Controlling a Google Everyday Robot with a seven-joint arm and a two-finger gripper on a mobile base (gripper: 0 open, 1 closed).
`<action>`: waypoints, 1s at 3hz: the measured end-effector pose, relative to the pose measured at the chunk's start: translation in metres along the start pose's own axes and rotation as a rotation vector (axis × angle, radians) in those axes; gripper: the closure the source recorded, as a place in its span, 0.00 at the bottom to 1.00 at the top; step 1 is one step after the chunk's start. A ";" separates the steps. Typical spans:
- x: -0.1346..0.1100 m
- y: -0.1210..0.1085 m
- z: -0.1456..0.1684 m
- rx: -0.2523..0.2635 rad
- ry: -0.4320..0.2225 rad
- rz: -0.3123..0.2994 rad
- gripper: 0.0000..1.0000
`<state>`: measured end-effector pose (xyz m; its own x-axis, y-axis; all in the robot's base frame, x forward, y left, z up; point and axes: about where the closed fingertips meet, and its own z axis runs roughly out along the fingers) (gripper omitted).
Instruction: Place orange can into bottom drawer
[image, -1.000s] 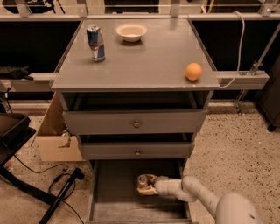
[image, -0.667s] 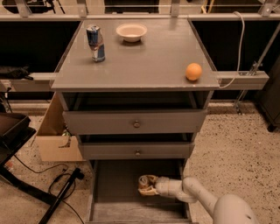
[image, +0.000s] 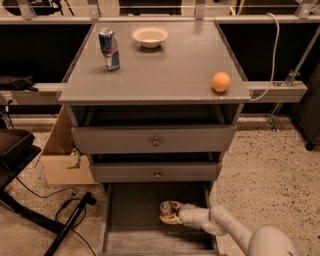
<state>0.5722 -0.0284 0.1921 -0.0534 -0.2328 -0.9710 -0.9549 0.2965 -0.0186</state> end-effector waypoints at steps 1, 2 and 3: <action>0.000 0.000 0.000 0.000 0.000 0.000 0.62; 0.000 0.000 0.000 0.000 0.000 0.000 0.38; 0.000 0.000 0.000 0.000 0.000 0.000 0.15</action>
Offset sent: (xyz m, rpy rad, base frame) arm 0.0000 0.0000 0.0000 0.0000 0.0000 0.0000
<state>0.5722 -0.0283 0.1921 -0.0534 -0.2328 -0.9711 -0.9549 0.2964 -0.0185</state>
